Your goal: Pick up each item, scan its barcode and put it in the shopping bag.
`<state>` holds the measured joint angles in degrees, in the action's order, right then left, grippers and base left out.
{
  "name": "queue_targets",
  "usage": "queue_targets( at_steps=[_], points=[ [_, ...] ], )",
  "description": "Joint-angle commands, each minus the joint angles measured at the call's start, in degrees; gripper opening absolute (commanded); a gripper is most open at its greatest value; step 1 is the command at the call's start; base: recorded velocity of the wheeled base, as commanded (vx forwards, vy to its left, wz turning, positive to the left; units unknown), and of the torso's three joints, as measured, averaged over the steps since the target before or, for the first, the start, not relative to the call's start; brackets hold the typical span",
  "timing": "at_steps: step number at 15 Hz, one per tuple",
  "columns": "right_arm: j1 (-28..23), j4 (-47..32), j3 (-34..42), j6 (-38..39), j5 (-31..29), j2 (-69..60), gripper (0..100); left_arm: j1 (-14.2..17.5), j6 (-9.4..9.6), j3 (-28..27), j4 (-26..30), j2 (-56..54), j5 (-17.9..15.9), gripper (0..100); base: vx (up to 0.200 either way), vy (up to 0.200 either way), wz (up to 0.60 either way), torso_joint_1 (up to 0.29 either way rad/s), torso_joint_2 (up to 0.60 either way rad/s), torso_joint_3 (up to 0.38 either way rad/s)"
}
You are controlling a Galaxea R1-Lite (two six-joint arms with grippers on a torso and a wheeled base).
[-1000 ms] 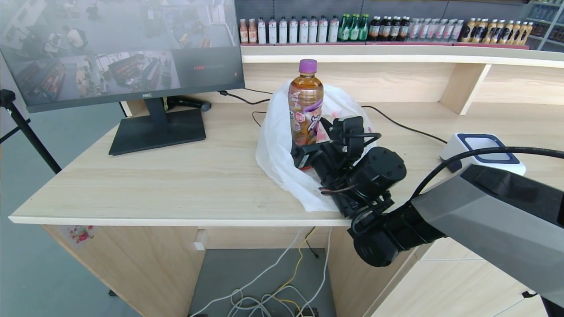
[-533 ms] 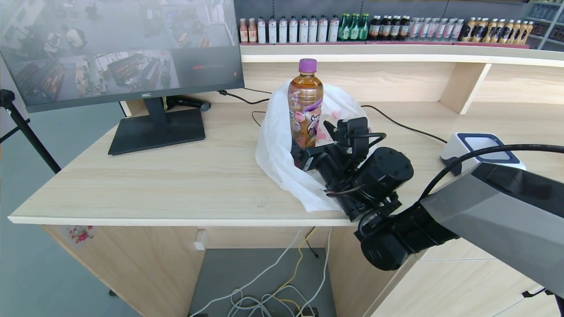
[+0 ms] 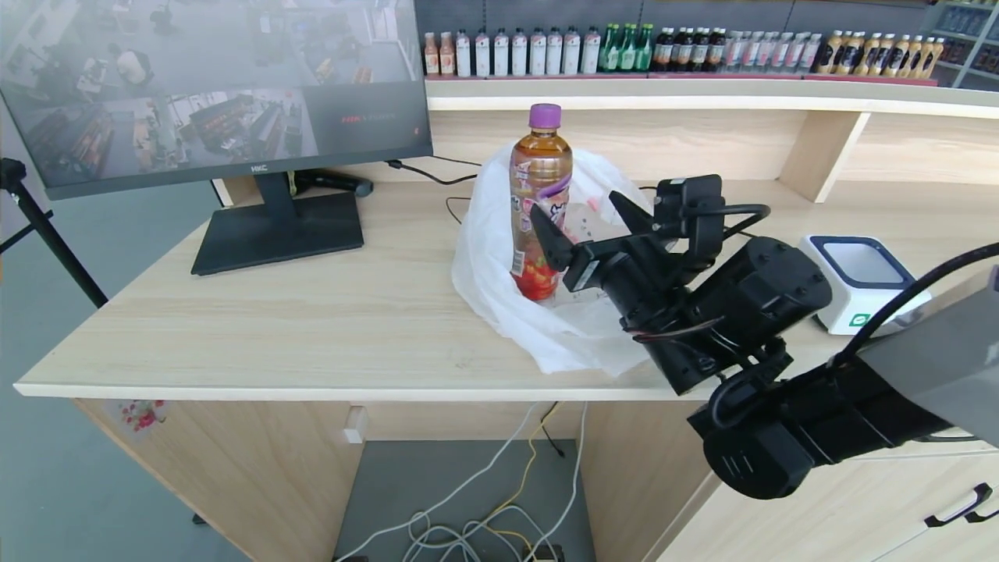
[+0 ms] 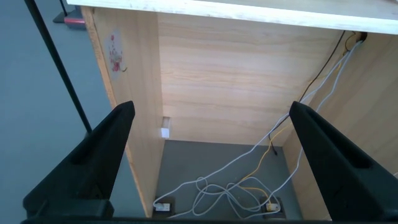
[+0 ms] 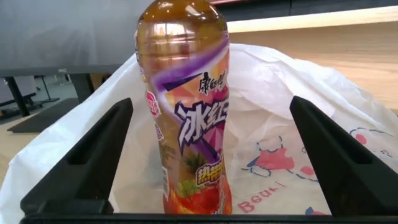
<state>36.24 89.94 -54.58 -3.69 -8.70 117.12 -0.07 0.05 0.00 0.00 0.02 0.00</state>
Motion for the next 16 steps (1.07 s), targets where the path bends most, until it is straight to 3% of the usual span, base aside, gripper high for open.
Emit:
queue_targets(
  at_steps=[1,5,7,9,11,16],
  points=[
    [0.0,0.1,6.3,0.1,0.0,-7.1,100,0.0,0.04,0.0,0.0,0.0,0.0,100,0.000,0.000,0.00,0.000,0.00,0.000],
    [0.0,0.1,29.5,3.0,0.4,-22.4,100,0.0,0.13,0.0,0.0,0.0,0.0,100,0.000,0.000,0.00,0.000,0.00,0.000],
    [0.2,0.1,35.9,2.6,1.8,-27.0,100,0.0,0.04,0.0,0.0,0.0,0.0,100,0.000,0.000,0.00,0.000,0.00,0.000],
    [0.4,0.1,39.0,1.1,5.6,-29.5,100,0.0,-0.22,0.0,0.0,0.0,0.0,100,0.000,0.000,0.00,0.000,0.00,0.000],
    [0.3,0.1,39.1,0.2,5.5,-30.8,100,0.0,-0.05,0.0,0.0,0.0,0.0,100,0.000,0.000,0.00,0.000,0.00,0.000],
    [-1.7,0.1,32.7,-1.3,5.5,-26.6,100,0.1,-0.31,0.0,0.0,0.0,0.0,100,0.000,0.000,0.00,0.000,0.00,0.000]
  ],
)
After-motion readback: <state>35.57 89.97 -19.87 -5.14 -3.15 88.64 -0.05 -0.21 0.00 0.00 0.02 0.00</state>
